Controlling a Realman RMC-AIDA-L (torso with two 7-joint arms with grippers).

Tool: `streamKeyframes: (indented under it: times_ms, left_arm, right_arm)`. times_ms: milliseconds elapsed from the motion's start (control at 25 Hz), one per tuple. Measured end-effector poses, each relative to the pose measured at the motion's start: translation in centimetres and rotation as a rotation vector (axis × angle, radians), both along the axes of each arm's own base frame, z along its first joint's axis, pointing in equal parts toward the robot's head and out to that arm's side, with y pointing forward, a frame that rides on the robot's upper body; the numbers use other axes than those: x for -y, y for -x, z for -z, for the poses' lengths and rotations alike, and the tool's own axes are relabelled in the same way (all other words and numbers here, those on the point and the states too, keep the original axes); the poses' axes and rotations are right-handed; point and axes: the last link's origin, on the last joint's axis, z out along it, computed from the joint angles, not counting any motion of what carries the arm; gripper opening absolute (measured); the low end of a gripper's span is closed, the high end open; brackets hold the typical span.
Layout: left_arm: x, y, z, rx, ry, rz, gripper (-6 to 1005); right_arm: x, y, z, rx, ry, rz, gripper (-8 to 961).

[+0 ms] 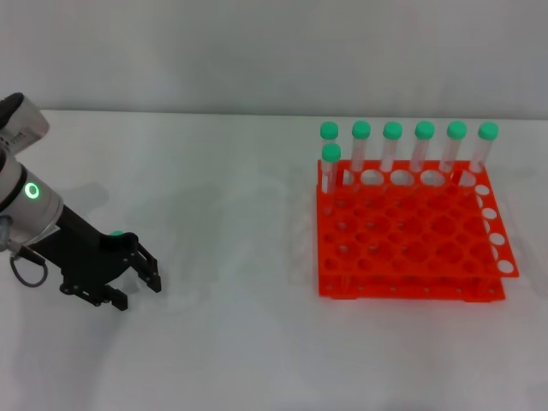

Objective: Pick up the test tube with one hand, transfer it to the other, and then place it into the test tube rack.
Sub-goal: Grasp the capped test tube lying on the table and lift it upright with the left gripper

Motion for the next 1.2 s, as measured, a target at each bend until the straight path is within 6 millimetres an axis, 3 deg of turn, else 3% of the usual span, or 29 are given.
streamKeyframes:
  times_ms: [80, 840, 1040, 1200]
  left_arm:
    - [-0.02, 0.07, -0.05, -0.002, -0.002, 0.002, 524]
    - [-0.2, 0.28, 0.02, -0.013, -0.018, 0.008, 500]
    - [-0.32, 0.08, 0.15, -0.011, -0.015, 0.016, 345]
    - [-0.42, 0.09, 0.45, -0.013, -0.019, 0.025, 349]
  right_arm:
    - [0.0, 0.0, 0.01, -0.001, 0.001, 0.0, 829]
    - [0.0, -0.04, 0.17, -0.003, 0.009, 0.003, 829]
    - [0.02, -0.09, 0.17, -0.005, 0.008, 0.006, 829]
    - [0.03, -0.15, 0.18, -0.005, 0.008, 0.01, 829]
